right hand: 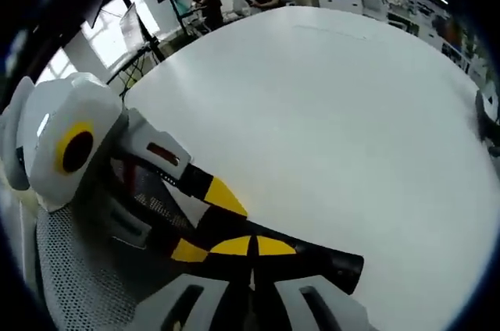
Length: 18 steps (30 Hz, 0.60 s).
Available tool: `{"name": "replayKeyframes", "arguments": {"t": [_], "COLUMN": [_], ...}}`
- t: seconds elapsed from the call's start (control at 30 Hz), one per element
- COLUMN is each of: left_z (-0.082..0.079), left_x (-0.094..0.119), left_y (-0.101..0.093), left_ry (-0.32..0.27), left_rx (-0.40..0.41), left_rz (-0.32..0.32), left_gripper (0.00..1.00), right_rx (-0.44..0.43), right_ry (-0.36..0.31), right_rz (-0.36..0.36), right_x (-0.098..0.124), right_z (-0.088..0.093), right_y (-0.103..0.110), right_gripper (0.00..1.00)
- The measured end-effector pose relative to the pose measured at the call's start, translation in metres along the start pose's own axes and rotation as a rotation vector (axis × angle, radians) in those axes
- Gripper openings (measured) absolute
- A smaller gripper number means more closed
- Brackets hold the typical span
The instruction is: Press the specified remote control buttons in sequence, fully releasing each button before pressing the next.
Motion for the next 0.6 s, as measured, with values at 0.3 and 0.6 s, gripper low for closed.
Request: {"name": "replayKeyframes", "arguments": {"t": [0.3,0.6], "left_z": [0.001,0.003], "left_x": [0.001,0.003], "left_y": [-0.001,0.001], "left_ry": [0.025,0.028], "left_rx": [0.002,0.001], "left_rz": [-0.005,0.001], "left_gripper": [0.25,0.25], "right_rx": [-0.105,-0.057], "right_ry": [-0.152,-0.323], "right_rz": [-0.026,0.134], "right_x": [0.022,0.071], "right_z": [-0.016,-0.023], "right_y": [-0.005,-0.022], "right_gripper": [0.0,0.08]}}
Point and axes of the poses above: the point that each gripper's makers call its tool centre point, and the gripper's own axes: x roughly backward along the fingers, y roughly to its left, z roughly out of its underside, the point moved 3 cm from there along x, roughly backward along the fingers, and after that the axes turned 4 degrees about y, right-handed, at the moved point
